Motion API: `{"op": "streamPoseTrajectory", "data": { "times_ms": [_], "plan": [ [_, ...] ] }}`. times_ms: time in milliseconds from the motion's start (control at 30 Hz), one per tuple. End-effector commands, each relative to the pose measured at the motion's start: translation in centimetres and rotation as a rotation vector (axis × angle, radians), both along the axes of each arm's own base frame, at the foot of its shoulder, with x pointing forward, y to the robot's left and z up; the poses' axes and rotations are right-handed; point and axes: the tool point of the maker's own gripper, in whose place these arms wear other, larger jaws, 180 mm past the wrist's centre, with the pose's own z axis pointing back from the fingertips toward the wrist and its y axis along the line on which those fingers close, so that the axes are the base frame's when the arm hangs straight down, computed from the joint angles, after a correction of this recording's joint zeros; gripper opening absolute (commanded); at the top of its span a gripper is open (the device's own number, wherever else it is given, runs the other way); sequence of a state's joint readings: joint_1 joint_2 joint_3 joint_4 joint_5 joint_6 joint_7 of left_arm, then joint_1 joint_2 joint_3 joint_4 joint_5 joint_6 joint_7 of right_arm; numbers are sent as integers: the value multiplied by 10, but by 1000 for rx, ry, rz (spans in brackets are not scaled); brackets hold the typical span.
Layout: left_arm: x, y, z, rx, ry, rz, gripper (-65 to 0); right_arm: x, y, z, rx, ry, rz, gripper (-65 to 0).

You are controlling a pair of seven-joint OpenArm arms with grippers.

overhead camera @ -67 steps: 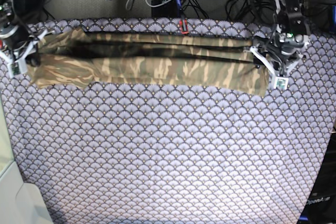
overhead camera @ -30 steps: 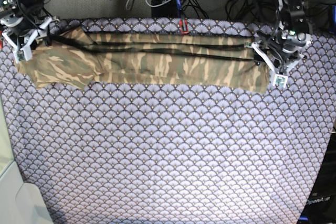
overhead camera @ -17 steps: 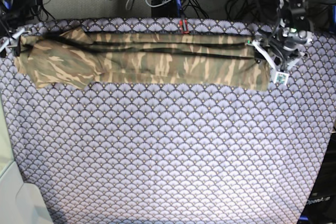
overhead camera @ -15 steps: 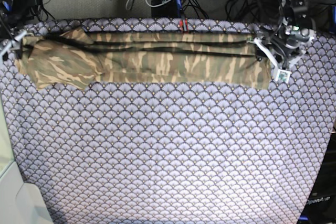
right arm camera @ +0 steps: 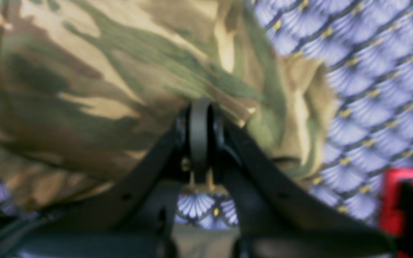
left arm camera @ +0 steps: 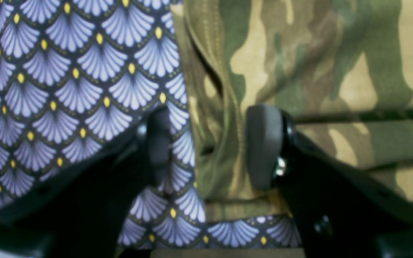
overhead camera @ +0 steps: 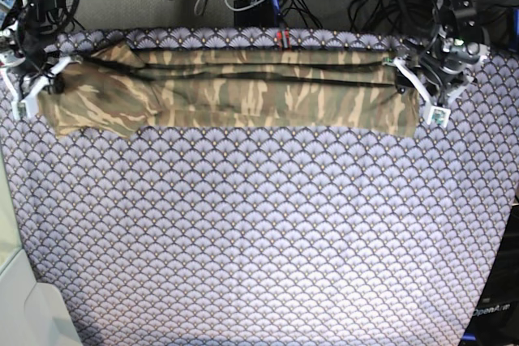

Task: Fold the T-shirt properly
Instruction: 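Hold both ends of the folded strip with both grippers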

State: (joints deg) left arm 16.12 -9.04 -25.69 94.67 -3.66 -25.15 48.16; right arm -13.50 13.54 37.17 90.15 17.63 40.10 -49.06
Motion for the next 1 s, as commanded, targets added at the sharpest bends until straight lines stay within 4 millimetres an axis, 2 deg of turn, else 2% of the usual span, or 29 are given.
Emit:
{"op": "streamPoseTrajectory", "data": {
  "times_ms": [0, 100, 367, 500, 600, 867, 967],
  "plan": [
    [-7, 12, -1, 51, 43, 8, -318, 8, -10, 7, -18, -19, 3, -650],
    [-7, 12, 0, 54, 40, 7, -318, 7, -14, -4, 5, 6, -13, -650],
    [2, 23, 24, 86, -27, 32, -311, 14, -7, -4, 13, -31, 13, -650],
    [1, 25, 23, 85, -24, 39, -224, 14, -6, -5, 14, -29, 17, -650],
    [2, 20, 21, 74, -25, 35, -176, 14, -6, -5, 14, -29, 17, -650],
    [8, 4, 19, 27, -44, 48, -173, 14, -5, -5, 16, -29, 19, -650],
    [6, -4, 13, -1, -33, 57, -173, 13, -5, -5, 16, -27, 19, -650]
  ]
}}
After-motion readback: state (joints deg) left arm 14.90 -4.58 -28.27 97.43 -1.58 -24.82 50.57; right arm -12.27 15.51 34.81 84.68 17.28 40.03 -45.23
